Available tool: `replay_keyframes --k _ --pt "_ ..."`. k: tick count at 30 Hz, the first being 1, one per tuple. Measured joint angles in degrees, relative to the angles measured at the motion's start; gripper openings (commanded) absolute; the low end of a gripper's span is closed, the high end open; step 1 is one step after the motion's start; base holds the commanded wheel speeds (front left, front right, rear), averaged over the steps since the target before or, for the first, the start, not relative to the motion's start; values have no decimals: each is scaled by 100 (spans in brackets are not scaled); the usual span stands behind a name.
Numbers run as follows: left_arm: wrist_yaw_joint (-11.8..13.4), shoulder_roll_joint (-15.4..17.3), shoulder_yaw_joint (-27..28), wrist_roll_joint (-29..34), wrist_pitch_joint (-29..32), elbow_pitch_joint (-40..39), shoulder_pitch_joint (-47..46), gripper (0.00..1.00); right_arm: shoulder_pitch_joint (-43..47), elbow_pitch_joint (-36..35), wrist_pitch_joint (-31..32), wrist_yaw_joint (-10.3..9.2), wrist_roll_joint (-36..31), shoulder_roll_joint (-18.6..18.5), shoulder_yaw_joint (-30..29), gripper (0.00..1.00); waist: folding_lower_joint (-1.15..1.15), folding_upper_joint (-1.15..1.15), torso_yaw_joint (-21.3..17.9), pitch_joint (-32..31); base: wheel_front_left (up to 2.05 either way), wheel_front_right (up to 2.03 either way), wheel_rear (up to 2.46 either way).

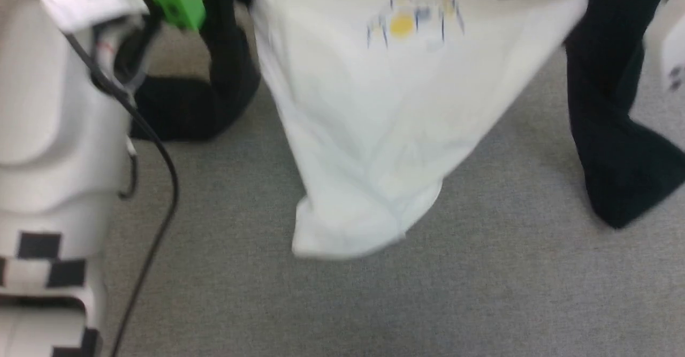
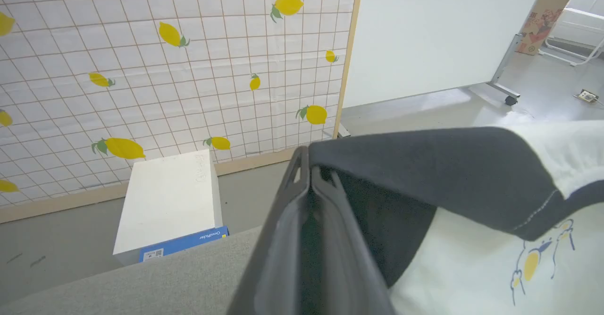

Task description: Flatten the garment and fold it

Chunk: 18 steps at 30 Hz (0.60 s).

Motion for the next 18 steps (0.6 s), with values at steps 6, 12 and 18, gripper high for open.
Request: replay_keyframes --k 6,12,18 --pt "383 90 148 342 -215 -19 -1022 0 -1549 446 -5 1 94 -100 221 0 0 0 -25 347 0 0 0" --pt "739 70 304 545 -600 21 -2084 0 -2904 1089 -330 3 -162 -12 215 0 0 0 -45 770 0 0 0" --pt "1027 48 472 801 -1201 131 -2881 0 -3967 1692 -1053 5 -737 345 -226 0 1 0 -74 1193 0 0 0"
